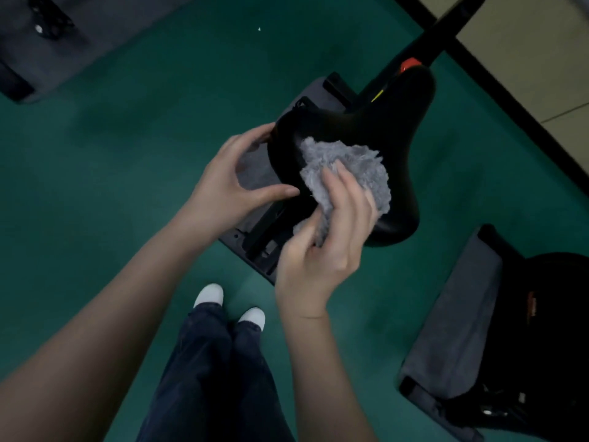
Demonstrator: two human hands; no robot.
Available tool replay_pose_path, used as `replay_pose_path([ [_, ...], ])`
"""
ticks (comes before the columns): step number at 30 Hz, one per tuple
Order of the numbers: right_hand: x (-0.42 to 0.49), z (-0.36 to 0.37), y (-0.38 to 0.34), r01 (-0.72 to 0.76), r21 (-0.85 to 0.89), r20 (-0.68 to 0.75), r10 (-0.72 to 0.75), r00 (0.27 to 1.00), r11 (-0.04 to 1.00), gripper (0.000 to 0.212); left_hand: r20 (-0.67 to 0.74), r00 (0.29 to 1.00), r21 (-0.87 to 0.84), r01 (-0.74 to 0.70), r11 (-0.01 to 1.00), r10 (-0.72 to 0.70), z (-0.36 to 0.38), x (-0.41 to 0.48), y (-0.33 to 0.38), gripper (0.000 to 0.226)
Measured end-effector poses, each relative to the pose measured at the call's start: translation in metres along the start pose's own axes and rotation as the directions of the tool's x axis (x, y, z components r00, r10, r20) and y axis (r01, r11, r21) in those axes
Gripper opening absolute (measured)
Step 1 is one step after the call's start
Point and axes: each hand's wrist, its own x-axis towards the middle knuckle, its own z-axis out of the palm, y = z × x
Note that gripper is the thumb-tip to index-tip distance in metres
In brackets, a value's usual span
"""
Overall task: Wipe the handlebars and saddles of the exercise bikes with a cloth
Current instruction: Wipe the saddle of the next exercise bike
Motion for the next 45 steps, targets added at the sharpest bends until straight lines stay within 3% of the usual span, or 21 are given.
replay_pose_path([
  [5, 0.011, -0.041, 0.03, -0.069, -0.106, -0.032, 0.066, 0.997, 0.992, 0.045, 0.018, 1.0, 0.043, 0.02, 0.999, -0.021, -0.003, 0.004, 0.006, 0.085],
  [7, 0.022, -0.056, 0.046, -0.19, -0.114, -0.08, 0.181, 0.98, 0.975, 0.039, 0.039, 0.999, 0.055, 0.017, 0.998, -0.019, -0.005, 0.007, 0.008, 0.087],
  [11, 0.046, -0.063, 0.06, -0.465, 0.083, -0.086, 0.471, 0.878, 0.881, 0.031, 0.059, 0.998, 0.065, 0.017, 0.998, -0.021, -0.006, 0.01, 0.008, 0.087],
  [17, 0.041, -0.067, 0.055, -0.49, 0.089, -0.032, 0.495, 0.868, 0.867, 0.03, 0.083, 0.996, 0.099, 0.011, 0.995, -0.019, -0.01, 0.011, 0.008, 0.083],
  [20, 0.049, -0.067, 0.064, -0.602, 0.125, -0.044, 0.611, 0.79, 0.788, 0.027, 0.094, 0.995, 0.164, 0.001, 0.986, -0.017, -0.014, 0.014, 0.009, 0.086],
  [24, 0.053, -0.073, 0.072, -0.79, 0.245, 0.046, 0.807, 0.589, 0.562, 0.026, 0.127, 0.991, 0.23, 0.012, 0.973, -0.042, -0.02, 0.017, 0.015, 0.092],
  [26, 0.055, -0.082, 0.072, -0.828, 0.255, 0.088, 0.841, 0.534, 0.5, 0.026, 0.152, 0.987, 0.258, 0.007, 0.966, -0.047, -0.022, 0.017, 0.021, 0.095],
  [38, 0.049, -0.168, 0.026, -0.819, 0.195, 0.007, 0.834, 0.551, 0.54, 0.028, 0.248, 0.968, 0.386, -0.125, 0.914, 0.028, -0.031, 0.003, 0.079, 0.08],
  [45, 0.023, -0.219, 0.009, -0.841, 0.21, -0.021, 0.862, 0.506, 0.498, 0.026, 0.376, 0.922, 0.47, -0.277, 0.838, 0.093, -0.009, -0.02, 0.112, 0.069],
])
